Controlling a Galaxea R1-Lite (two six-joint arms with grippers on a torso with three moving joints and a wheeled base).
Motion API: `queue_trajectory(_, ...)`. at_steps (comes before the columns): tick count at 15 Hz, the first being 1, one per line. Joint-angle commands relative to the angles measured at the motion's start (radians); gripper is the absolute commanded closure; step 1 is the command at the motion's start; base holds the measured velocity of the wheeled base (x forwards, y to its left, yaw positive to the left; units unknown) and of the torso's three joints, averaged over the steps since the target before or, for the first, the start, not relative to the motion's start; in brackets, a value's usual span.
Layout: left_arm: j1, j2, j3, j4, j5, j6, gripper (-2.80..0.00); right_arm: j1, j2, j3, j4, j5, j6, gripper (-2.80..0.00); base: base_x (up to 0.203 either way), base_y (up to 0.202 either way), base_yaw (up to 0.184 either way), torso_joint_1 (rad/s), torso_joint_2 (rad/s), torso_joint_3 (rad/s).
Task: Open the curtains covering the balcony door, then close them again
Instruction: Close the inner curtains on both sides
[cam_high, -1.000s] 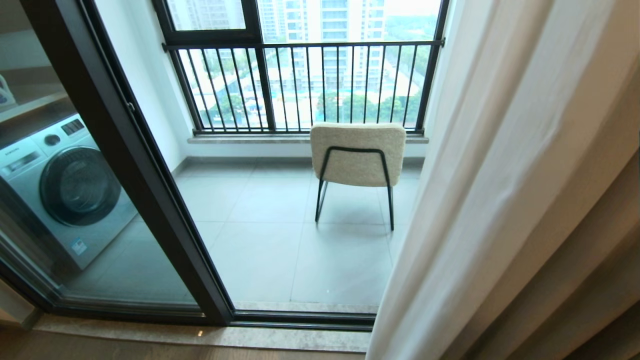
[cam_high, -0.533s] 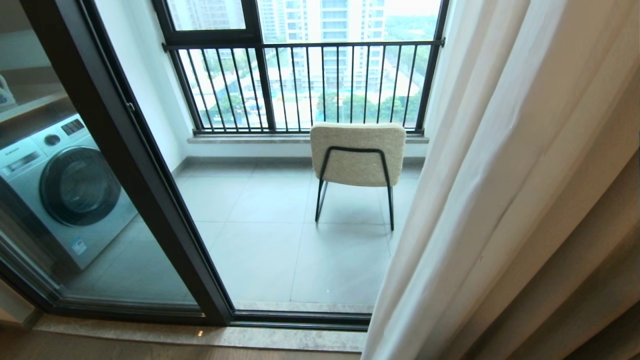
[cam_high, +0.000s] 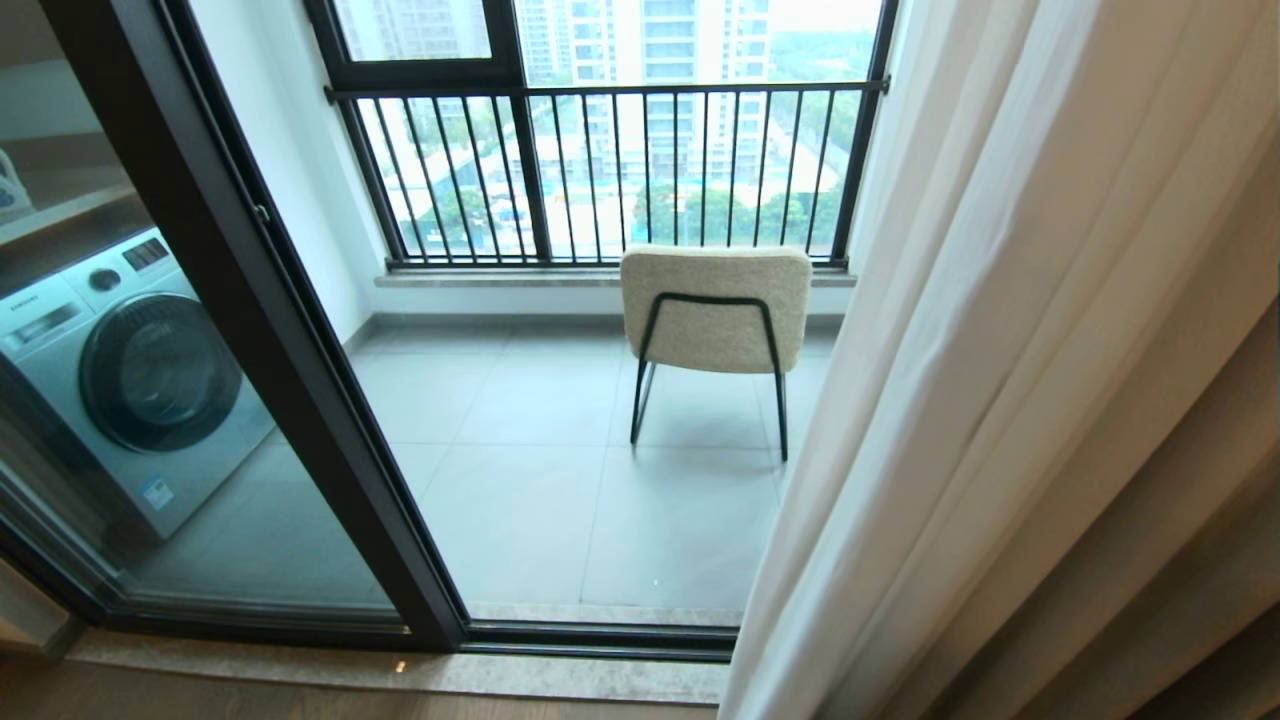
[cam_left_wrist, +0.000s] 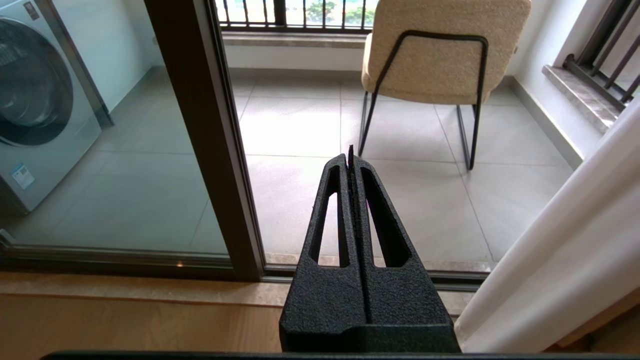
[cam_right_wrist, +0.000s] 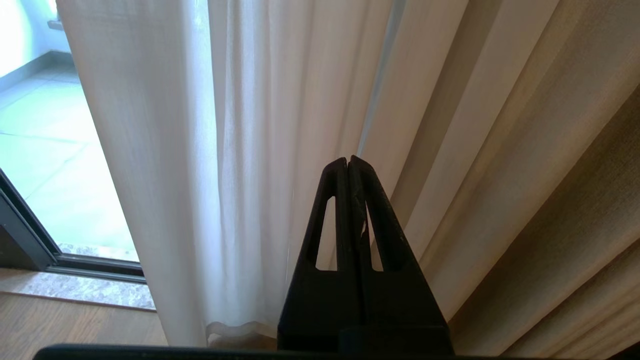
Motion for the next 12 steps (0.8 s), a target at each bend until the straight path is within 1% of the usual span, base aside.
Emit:
queue_trajectory(1,0.000,0.000,0.000,0.000,0.000,0.000,0.00,0.000,0.001,0.000,-0.001,0.000,0.000,0.00,0.000,0.000,0.000,0.000,0.00,0.000)
queue_trajectory(3,0.000,0.000,0.000,0.000,0.002,0.000,0.00,0.000,0.000,0.000,-0.002,-0.002,0.005,0.00,0.000,0.000,0.000,0.000,0.00,0.000)
queue_trajectory(6,-0.001,0.000,0.000,0.000,0.002,0.000,0.00,0.000,0.000,0.000,-0.001,-0.004,0.055,0.00,0.000,0.000,0.000,0.000,0.00,0.000)
queue_trajectory(12,0.000,0.000,0.000,0.000,0.000,-0.001,0.00,0.000,0.002,0.000,-0.003,-0.002,0.058,0.00,0.000,0.000,0.000,0.000,0.00,0.000)
